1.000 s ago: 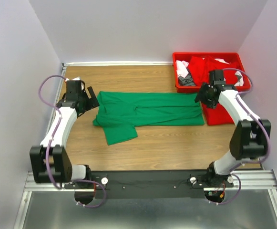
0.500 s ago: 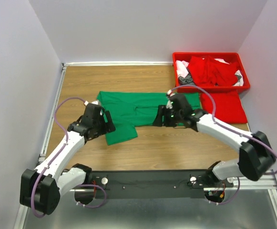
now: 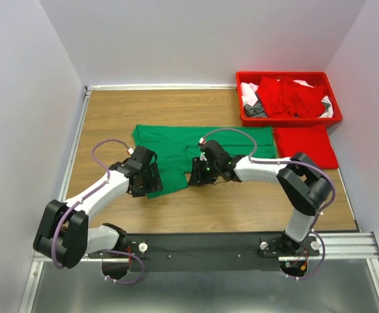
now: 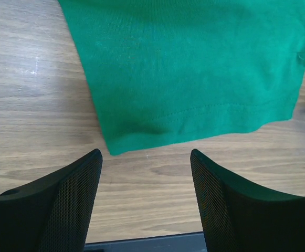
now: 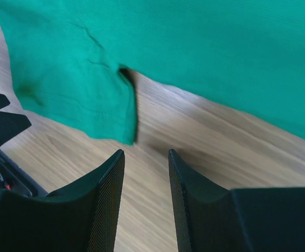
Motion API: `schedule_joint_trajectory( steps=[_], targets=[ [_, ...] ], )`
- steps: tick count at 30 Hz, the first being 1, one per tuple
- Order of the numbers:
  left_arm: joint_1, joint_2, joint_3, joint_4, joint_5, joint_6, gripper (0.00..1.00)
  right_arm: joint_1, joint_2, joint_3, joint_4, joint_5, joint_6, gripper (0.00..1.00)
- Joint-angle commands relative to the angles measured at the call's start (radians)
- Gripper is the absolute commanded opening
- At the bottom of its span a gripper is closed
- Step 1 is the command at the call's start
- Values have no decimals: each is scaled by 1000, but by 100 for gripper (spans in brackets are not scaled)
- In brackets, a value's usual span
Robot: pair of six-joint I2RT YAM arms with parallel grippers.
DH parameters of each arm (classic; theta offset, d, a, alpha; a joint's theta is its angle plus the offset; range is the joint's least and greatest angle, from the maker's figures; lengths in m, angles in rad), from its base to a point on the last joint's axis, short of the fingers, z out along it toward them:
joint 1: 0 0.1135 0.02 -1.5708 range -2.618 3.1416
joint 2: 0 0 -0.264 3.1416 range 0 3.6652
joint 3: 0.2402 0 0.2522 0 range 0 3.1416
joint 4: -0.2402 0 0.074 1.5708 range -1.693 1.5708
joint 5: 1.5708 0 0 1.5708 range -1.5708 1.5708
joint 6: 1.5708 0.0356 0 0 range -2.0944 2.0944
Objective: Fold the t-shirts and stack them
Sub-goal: Fold the tshirt
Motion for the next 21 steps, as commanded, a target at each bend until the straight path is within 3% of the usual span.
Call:
schedule_joint_trajectory(
  steps=[1,12,18,21],
  targets=[
    [-9,23,40,-38,-74,-35,76,37,62,52,55,19,-5,46],
    [-9,143,79,-57,-91,-46,75,46,137,65,55,16,-5,45],
    [-7,192,88,-57,-88,-41,68,48,150,59,54,18,-2,20],
    [-11,200,88,-61,-83,-41,56,48,137,55,54,24,-2,9]
  ],
)
